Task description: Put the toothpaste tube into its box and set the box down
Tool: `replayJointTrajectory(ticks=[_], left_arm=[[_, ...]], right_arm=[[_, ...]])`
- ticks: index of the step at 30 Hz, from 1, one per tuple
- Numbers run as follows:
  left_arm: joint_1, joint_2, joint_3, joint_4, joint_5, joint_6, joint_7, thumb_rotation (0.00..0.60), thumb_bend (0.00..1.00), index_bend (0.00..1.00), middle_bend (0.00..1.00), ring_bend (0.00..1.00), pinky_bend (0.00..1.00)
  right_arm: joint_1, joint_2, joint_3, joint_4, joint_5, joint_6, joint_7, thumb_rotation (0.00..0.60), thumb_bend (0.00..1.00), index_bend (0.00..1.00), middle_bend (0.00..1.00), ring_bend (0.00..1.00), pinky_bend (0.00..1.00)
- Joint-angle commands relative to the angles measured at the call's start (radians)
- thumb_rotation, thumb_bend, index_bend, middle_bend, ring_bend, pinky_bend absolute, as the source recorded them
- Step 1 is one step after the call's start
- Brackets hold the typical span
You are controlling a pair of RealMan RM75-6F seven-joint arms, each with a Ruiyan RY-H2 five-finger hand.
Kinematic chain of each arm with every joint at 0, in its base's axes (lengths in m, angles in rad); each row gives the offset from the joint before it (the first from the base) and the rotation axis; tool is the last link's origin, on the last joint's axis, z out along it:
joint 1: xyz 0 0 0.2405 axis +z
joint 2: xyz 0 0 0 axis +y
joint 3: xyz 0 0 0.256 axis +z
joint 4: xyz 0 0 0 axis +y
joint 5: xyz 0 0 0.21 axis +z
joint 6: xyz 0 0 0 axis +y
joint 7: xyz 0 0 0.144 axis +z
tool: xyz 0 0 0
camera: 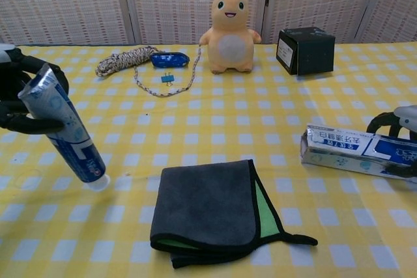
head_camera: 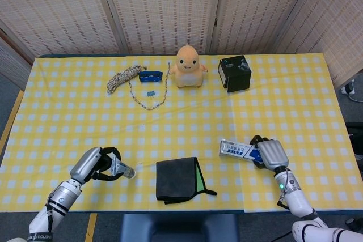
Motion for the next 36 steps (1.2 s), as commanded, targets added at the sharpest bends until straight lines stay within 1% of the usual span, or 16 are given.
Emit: replayJointTrajectory(ticks=[1,5,7,13,17,23,28,31,33,36], left_arm=[[-0.001,0.0,0.0,0.0,-0.003,0.0,0.002,0.6,0.44,0.85,1.0,1.0,1.0],[-0.001,-0.001,-0.001,-0.001,-0.005,0.002,0.004,0.6,0.44,0.85,1.0,1.0,1.0],[0.0,0.0,-0.002,-0.003,-0.005,0.007,0.004,0.6,0.44,0.85,1.0,1.0,1.0],[0.008,0.014,-0.01,-0.021,-0.005,0.03,0.005,0.6,0.44,0.85,1.0,1.0,1.0],[0.012,0.04,-0.028,-0.055,-0.004,0.049,-0.018,0.6,0.44,0.85,1.0,1.0,1.0],[0.001,0.118,-0.072,-0.142,-0.01,0.05,-0.063,0.6,0.44,0.85,1.0,1.0,1.0],[-0.021,0.193,-0.126,-0.227,-0.014,0.047,-0.095,0.6,0.45,0.85,1.0,1.0,1.0],[-0.043,0.234,-0.167,-0.282,-0.04,0.042,-0.099,0.6,0.45,0.85,1.0,1.0,1.0],[-0.056,0.256,-0.192,-0.314,-0.062,0.038,-0.105,0.6,0.45,0.85,1.0,1.0,1.0],[-0.075,0.279,-0.235,-0.367,-0.1,0.044,-0.13,0.6,0.45,0.85,1.0,1.0,1.0]], right_arm=[[0.0,-0.003,-0.001,0.008,0.003,0.002,-0.003,0.6,0.32,0.37,0.27,0.33,0.48],[-0.001,-0.006,-0.001,0.015,-0.013,0.005,0.023,0.6,0.33,0.38,0.27,0.33,0.48],[-0.003,-0.012,0.001,0.025,-0.044,0.016,0.067,0.6,0.33,0.38,0.27,0.34,0.48],[-0.013,-0.037,-0.002,0.091,-0.197,0.084,0.294,0.6,0.33,0.38,0.26,0.33,0.48],[-0.014,-0.048,-0.004,0.124,-0.27,0.127,0.427,0.6,0.33,0.38,0.26,0.33,0.48],[-0.005,-0.056,-0.01,0.147,-0.371,0.192,0.602,0.6,0.33,0.38,0.26,0.35,0.48],[0.005,-0.093,-0.008,0.192,-0.439,0.262,0.742,0.6,0.33,0.38,0.25,0.36,0.48],[0.017,-0.111,-0.012,0.206,-0.459,0.27,0.776,0.6,0.33,0.38,0.25,0.36,0.48],[0.023,-0.118,-0.015,0.21,-0.469,0.271,0.779,0.6,0.33,0.38,0.25,0.36,0.48],[0.03,-0.154,-0.011,0.229,-0.481,0.291,0.772,0.6,0.33,0.38,0.25,0.36,0.48]])
